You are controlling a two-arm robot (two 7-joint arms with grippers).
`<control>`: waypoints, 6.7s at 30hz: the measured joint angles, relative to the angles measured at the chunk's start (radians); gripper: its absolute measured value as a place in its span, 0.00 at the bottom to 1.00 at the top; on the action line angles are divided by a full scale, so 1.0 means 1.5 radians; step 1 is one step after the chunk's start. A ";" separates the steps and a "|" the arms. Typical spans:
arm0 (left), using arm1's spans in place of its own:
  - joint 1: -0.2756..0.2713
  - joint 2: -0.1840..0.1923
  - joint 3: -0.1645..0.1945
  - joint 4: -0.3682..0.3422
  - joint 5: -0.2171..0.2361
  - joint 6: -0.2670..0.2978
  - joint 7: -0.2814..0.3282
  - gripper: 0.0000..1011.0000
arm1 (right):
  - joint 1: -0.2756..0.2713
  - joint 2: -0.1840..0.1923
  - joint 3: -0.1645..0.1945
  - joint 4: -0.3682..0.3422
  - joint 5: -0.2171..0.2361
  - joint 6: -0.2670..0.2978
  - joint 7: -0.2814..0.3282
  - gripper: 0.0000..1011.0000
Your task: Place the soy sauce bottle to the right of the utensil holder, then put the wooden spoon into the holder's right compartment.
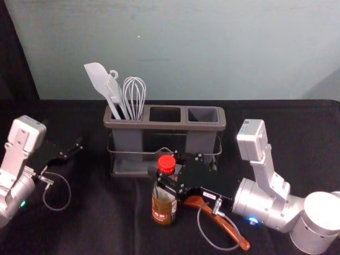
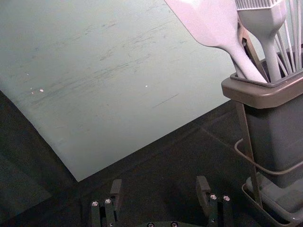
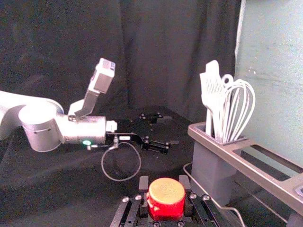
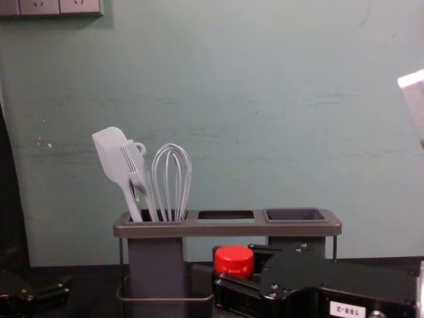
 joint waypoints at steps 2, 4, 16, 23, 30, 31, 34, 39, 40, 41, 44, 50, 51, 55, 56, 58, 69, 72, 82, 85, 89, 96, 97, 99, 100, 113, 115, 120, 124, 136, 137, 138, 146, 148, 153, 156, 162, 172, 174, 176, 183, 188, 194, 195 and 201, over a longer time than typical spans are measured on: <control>0.000 0.000 0.000 0.000 0.000 0.000 0.000 1.00 | -0.007 0.004 0.003 -0.010 0.000 -0.004 0.000 0.38; 0.000 0.000 0.000 0.000 0.000 0.000 0.000 1.00 | -0.015 0.009 0.008 -0.025 0.000 -0.006 0.000 0.38; 0.000 0.000 0.000 0.000 0.000 0.000 0.000 1.00 | -0.092 0.082 0.063 -0.133 -0.021 -0.005 -0.040 0.38; 0.000 0.000 0.000 0.000 0.000 0.000 0.000 1.00 | -0.172 0.137 0.151 -0.156 0.008 -0.013 -0.059 0.38; 0.000 0.000 0.000 0.000 0.000 0.000 0.000 1.00 | -0.219 0.156 0.217 -0.141 0.033 -0.025 -0.075 0.38; 0.000 0.000 0.000 0.000 0.000 0.000 0.000 1.00 | -0.225 0.157 0.229 -0.136 0.036 -0.027 -0.078 0.38; 0.000 0.000 0.000 0.000 0.000 0.000 0.000 1.00 | -0.230 0.155 0.245 -0.129 0.039 -0.030 -0.081 0.38; 0.000 0.000 0.000 0.000 0.000 0.000 0.000 1.00 | -0.226 0.147 0.258 -0.118 0.040 -0.029 -0.082 0.38; 0.000 0.000 0.000 0.000 0.000 0.000 0.000 1.00 | -0.221 0.143 0.261 -0.113 0.039 -0.027 -0.082 0.38; 0.000 0.000 0.000 0.000 0.000 0.000 0.000 1.00 | -0.219 0.142 0.262 -0.111 0.038 -0.026 -0.082 0.38; 0.000 0.000 0.000 0.000 0.000 0.000 0.000 1.00 | -0.207 0.133 0.263 -0.102 0.036 -0.021 -0.081 0.38; 0.000 0.000 0.000 0.000 0.000 0.000 0.000 1.00 | -0.173 0.118 0.259 -0.080 0.027 -0.009 -0.077 0.38; 0.000 0.000 0.000 0.000 0.000 0.000 0.000 1.00 | -0.167 0.116 0.258 -0.076 0.027 -0.008 -0.075 0.38; 0.000 0.000 0.000 0.000 0.000 0.000 0.000 1.00 | -0.138 0.104 0.250 -0.054 0.027 0.000 -0.069 0.38; 0.000 0.000 0.000 0.000 0.000 0.000 0.000 1.00 | -0.131 0.101 0.248 -0.048 0.028 0.002 -0.068 0.38; 0.000 0.000 0.000 0.000 0.000 0.000 0.000 1.00 | -0.106 0.092 0.240 -0.028 0.028 0.010 -0.065 0.38; 0.000 0.000 0.000 0.000 0.000 0.000 0.000 1.00 | -0.025 0.062 0.209 0.036 0.017 0.032 -0.064 0.38; 0.000 0.000 0.000 0.000 0.000 0.000 0.000 1.00 | -0.004 0.052 0.198 0.056 0.011 0.035 -0.064 0.38; 0.000 0.000 0.000 0.000 0.000 0.000 0.000 1.00 | 0.035 0.027 0.178 0.106 -0.010 0.029 -0.071 0.38; 0.000 0.000 0.000 0.000 0.000 0.000 0.000 1.00 | 0.046 0.020 0.173 0.122 -0.018 0.024 -0.072 0.38; 0.000 0.000 0.000 0.000 0.000 0.000 0.000 1.00 | 0.054 0.016 0.170 0.133 -0.022 0.023 -0.071 0.38; 0.000 0.000 0.000 0.000 0.000 0.000 0.000 1.00 | 0.062 0.010 0.165 0.148 -0.031 0.017 -0.067 0.38; 0.000 0.000 0.000 0.000 0.000 0.000 0.000 1.00 | 0.063 0.010 0.165 0.150 -0.031 0.017 -0.066 0.38; 0.000 0.000 0.000 0.000 0.000 0.000 0.000 1.00 | 0.064 0.007 0.165 0.154 -0.030 0.015 -0.062 0.38; 0.000 0.000 0.000 0.000 0.000 0.000 0.000 1.00 | 0.064 0.007 0.165 0.155 -0.030 0.014 -0.062 0.38; 0.000 0.000 0.000 0.000 0.000 0.000 0.000 1.00 | 0.062 0.002 0.169 0.163 -0.025 0.004 -0.058 0.38; 0.000 0.000 0.000 0.000 0.000 0.000 0.000 1.00 | 0.062 0.002 0.169 0.163 -0.025 0.004 -0.058 0.38; 0.000 0.000 0.000 0.000 0.000 0.000 0.000 1.00 | 0.063 0.002 0.169 0.162 -0.025 0.005 -0.058 0.38; 0.000 0.000 0.000 0.000 0.000 0.000 0.000 1.00 | 0.063 0.002 0.169 0.161 -0.025 0.005 -0.058 0.38; 0.000 0.000 0.000 0.000 0.000 0.000 0.000 1.00 | 0.063 0.003 0.168 0.160 -0.025 0.006 -0.059 0.71; 0.000 0.000 0.000 0.000 0.000 0.000 0.000 1.00 | 0.063 0.003 0.168 0.160 -0.025 0.006 -0.059 0.73; 0.000 0.000 0.000 0.000 0.000 0.000 0.000 1.00 | 0.063 0.003 0.168 0.160 -0.025 0.006 -0.059 0.78; 0.000 0.000 0.000 0.000 0.000 0.000 0.000 1.00 | 0.063 0.003 0.168 0.160 -0.025 0.007 -0.059 0.97; 0.000 0.000 0.000 0.000 0.000 0.000 0.000 1.00 | 0.063 0.003 0.168 0.160 -0.025 0.007 -0.059 0.99; 0.000 0.000 0.000 0.000 0.000 0.000 0.000 1.00 | 0.062 0.004 0.168 0.158 -0.027 0.007 -0.061 0.99; 0.000 0.000 0.000 0.000 0.000 0.000 0.000 1.00 | 0.058 0.006 0.169 0.149 -0.035 0.007 -0.069 0.99; 0.000 0.000 0.000 0.000 0.000 0.000 0.000 1.00 | 0.037 0.014 0.184 0.113 -0.046 0.007 -0.089 0.99; 0.000 0.000 0.000 0.000 0.000 0.000 0.000 1.00 | -0.022 0.036 0.225 0.035 -0.049 -0.039 -0.093 0.99; 0.000 0.000 0.000 0.000 0.000 0.000 0.000 1.00 | -0.040 0.041 0.237 0.017 -0.044 -0.052 -0.092 0.99; 0.000 0.000 0.000 0.000 0.000 0.000 0.000 1.00 | -0.052 0.044 0.245 0.005 -0.040 -0.058 -0.091 0.99; 0.000 0.000 0.000 0.000 0.000 0.000 0.000 1.00 | -0.112 0.068 0.269 -0.078 -0.038 -0.045 -0.090 0.99; 0.000 0.000 0.000 0.000 0.000 0.000 0.000 1.00 | -0.140 0.089 0.265 -0.140 -0.054 -0.003 -0.092 0.99; 0.000 0.000 0.000 0.000 0.000 0.000 0.000 1.00 | -0.145 0.113 0.225 -0.214 -0.080 0.132 -0.102 0.99; 0.000 0.000 0.000 0.000 0.000 0.000 0.000 1.00 | -0.142 0.116 0.219 -0.221 -0.083 0.156 -0.104 0.99; 0.000 0.000 0.000 0.000 0.000 0.000 0.000 1.00 | -0.084 0.124 0.155 -0.252 -0.087 0.351 -0.099 0.99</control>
